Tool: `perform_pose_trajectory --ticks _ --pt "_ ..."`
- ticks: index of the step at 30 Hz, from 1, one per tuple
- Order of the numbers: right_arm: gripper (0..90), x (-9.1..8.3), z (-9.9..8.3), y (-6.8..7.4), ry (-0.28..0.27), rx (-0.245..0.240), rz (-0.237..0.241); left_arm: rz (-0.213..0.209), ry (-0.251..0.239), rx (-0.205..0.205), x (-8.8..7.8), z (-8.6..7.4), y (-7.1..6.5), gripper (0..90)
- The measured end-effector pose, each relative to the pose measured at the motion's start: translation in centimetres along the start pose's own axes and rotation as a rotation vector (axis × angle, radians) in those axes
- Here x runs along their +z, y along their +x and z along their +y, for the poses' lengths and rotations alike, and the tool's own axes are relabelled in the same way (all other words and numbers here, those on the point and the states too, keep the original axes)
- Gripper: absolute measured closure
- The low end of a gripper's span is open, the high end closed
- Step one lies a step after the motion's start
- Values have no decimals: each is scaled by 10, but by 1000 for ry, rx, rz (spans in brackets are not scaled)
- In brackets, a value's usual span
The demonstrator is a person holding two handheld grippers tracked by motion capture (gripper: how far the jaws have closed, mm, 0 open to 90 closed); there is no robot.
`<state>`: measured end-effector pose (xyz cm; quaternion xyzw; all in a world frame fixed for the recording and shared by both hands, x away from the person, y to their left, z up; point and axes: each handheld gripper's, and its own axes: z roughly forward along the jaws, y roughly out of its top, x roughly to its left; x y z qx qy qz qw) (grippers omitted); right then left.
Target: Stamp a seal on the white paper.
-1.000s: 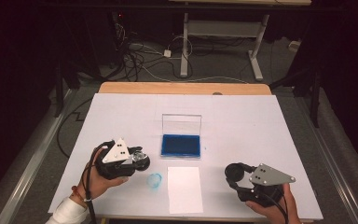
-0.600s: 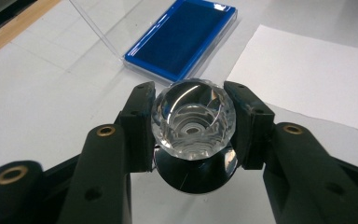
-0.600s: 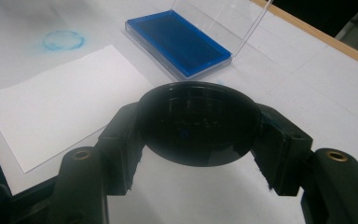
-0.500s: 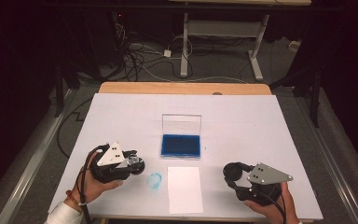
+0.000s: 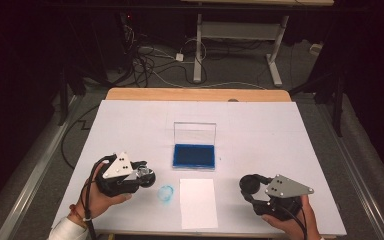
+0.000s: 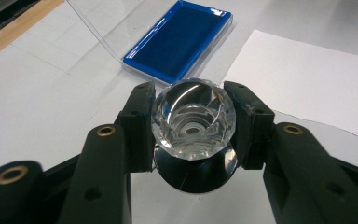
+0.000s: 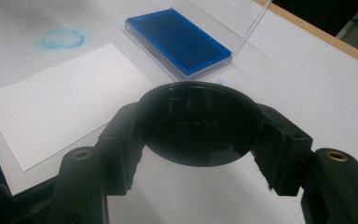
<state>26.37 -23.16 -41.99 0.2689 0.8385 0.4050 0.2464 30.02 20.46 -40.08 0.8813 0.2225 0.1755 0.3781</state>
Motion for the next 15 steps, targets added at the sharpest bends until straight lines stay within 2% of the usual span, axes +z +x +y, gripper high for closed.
perform_pose_trajectory --ticks 6,15 --pt "387 1 0 1 6 -7 2 2 3 -13 -3 5 1 543" --pt "387 -3 -1 3 4 -11 -2 -7 -10 -4 -5 14 -2 544"
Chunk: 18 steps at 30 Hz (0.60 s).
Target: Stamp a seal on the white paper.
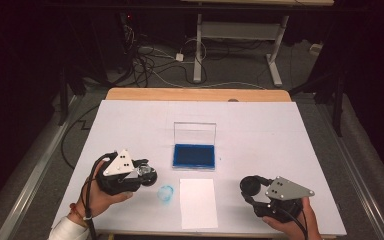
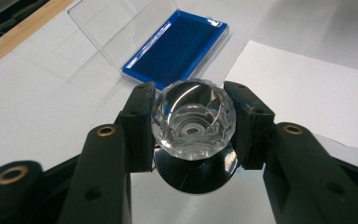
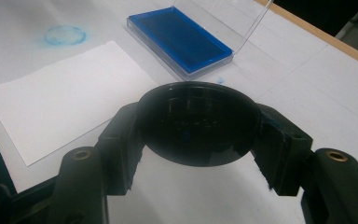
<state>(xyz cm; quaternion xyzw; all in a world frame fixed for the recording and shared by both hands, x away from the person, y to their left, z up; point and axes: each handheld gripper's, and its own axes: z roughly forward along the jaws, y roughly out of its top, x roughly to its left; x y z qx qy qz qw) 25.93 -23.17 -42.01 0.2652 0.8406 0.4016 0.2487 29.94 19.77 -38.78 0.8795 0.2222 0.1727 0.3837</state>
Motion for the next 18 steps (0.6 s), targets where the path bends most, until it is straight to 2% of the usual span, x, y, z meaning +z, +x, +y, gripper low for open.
perform_pose_trajectory --ticks 18 --pt "387 2 -1 1 13 3 3 -44 -23 34 10 22 -7 544"
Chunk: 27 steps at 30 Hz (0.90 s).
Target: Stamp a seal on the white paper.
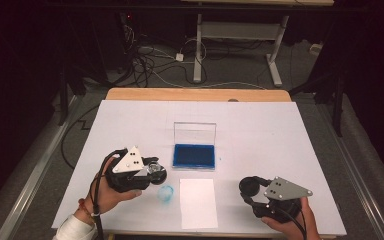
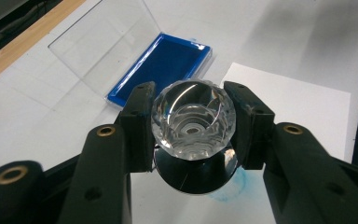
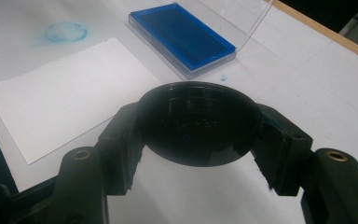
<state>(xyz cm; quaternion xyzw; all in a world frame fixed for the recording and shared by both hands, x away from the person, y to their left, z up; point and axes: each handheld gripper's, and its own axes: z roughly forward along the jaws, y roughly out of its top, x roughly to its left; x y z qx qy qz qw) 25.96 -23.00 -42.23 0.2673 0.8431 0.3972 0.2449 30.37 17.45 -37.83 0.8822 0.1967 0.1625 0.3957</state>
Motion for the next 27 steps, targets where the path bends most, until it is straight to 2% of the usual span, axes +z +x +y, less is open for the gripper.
perform_pose_trajectory --ticks 27 --pt "387 1 -1 1 11 -2 1 -95 27 70 39 22 -17 543"
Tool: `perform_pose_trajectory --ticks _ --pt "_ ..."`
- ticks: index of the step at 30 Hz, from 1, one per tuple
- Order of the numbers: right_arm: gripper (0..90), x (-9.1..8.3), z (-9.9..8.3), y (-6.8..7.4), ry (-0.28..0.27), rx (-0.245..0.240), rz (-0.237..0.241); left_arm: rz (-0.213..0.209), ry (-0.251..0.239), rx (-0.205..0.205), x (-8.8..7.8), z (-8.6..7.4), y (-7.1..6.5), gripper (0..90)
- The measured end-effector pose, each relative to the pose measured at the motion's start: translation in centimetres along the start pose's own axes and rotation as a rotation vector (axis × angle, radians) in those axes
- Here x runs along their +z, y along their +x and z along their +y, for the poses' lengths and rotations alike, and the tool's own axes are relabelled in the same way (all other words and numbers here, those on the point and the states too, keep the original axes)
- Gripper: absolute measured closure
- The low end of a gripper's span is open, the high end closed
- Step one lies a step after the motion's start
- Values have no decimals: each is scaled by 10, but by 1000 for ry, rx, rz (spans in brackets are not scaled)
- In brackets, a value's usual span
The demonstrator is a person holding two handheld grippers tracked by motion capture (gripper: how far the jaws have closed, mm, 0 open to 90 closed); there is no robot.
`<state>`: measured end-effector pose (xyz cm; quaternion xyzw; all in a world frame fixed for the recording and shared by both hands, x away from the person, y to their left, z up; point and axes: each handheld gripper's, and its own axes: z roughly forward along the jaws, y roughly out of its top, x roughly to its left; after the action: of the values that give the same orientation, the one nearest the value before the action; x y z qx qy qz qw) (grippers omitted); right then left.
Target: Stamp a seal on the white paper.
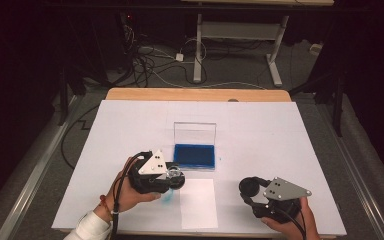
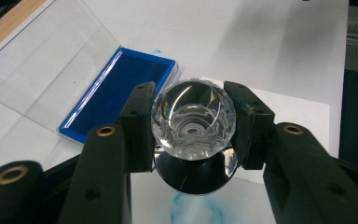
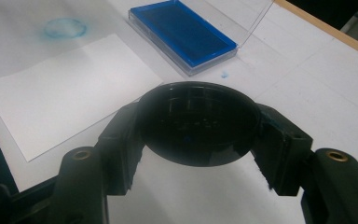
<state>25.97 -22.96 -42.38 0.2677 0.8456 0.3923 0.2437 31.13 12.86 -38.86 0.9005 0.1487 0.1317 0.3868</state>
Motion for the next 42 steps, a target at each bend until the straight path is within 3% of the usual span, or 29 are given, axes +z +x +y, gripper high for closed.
perform_pose_trajectory --ticks 26,42 --pt "387 -1 -1 0 0 -1 0 -64 8 36 28 16 -11 543" --pt "387 -1 -1 0 0 -2 2 -95 39 61 45 19 -17 543"
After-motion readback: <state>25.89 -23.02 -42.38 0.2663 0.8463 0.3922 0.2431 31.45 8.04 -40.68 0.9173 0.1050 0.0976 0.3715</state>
